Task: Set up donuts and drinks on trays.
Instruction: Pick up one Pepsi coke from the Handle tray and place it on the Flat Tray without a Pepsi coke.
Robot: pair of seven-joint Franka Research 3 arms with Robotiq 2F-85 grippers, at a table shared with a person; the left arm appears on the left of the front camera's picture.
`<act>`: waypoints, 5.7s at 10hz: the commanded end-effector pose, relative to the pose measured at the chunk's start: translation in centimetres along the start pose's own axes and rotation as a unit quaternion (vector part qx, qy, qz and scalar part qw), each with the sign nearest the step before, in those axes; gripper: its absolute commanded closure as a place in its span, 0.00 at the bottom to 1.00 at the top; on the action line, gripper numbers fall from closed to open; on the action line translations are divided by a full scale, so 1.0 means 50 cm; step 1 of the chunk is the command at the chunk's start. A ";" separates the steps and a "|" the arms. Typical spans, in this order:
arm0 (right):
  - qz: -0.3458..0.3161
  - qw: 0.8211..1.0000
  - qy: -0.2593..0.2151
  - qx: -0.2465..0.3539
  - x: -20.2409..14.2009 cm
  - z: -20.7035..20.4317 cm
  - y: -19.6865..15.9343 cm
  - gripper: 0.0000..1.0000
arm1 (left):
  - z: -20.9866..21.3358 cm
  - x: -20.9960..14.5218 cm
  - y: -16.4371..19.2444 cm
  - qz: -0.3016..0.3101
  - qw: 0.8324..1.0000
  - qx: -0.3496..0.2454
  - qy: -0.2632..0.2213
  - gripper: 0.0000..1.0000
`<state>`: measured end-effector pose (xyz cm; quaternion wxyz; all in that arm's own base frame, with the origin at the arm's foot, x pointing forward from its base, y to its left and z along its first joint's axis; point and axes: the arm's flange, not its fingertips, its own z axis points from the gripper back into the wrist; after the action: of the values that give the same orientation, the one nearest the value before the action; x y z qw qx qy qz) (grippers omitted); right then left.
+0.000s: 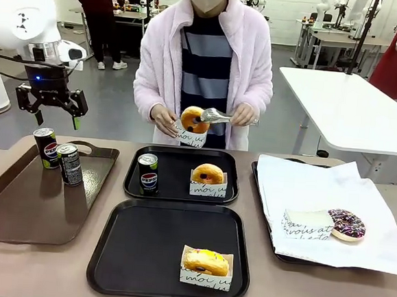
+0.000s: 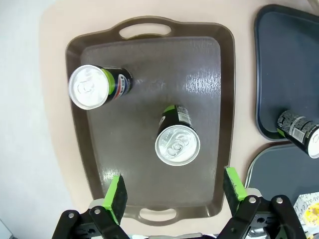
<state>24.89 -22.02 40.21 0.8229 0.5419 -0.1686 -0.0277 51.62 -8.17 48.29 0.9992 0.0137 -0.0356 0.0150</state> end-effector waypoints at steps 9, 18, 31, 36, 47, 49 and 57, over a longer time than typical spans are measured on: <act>0.003 1.000 -0.004 0.005 0.000 0.001 0.000 0.00 | -0.165 -0.011 -0.014 -0.019 0.999 -0.032 -0.013 0.00; 0.003 1.000 -0.004 0.005 0.000 0.001 0.000 0.00 | -0.184 -0.010 -0.022 -0.024 1.000 0.003 0.015 0.54; 0.003 1.000 -0.004 0.005 0.000 0.001 0.000 0.00 | 0.060 -0.193 -0.044 -0.083 0.995 0.009 0.044 1.00; 0.003 1.000 -0.004 0.005 0.000 0.001 0.000 0.00 | 0.095 -0.216 -0.052 -0.088 0.995 0.009 0.041 1.00; 0.003 1.000 -0.004 0.005 0.000 0.001 0.000 0.00 | 0.085 -0.370 -0.135 -0.158 0.985 -0.048 0.048 0.43; 0.003 1.000 -0.004 0.005 0.000 0.001 0.000 0.00 | 0.082 -0.420 -0.169 -0.190 0.980 -0.044 0.048 0.43; 0.003 1.000 -0.004 0.005 0.000 0.001 0.000 0.00 | 0.033 -0.506 -0.285 -0.274 0.961 -0.019 0.040 0.43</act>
<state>24.88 -22.03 40.21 0.8231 0.5415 -0.1686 -0.0280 26.21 -22.33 47.88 0.9692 0.0009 0.0272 -0.2446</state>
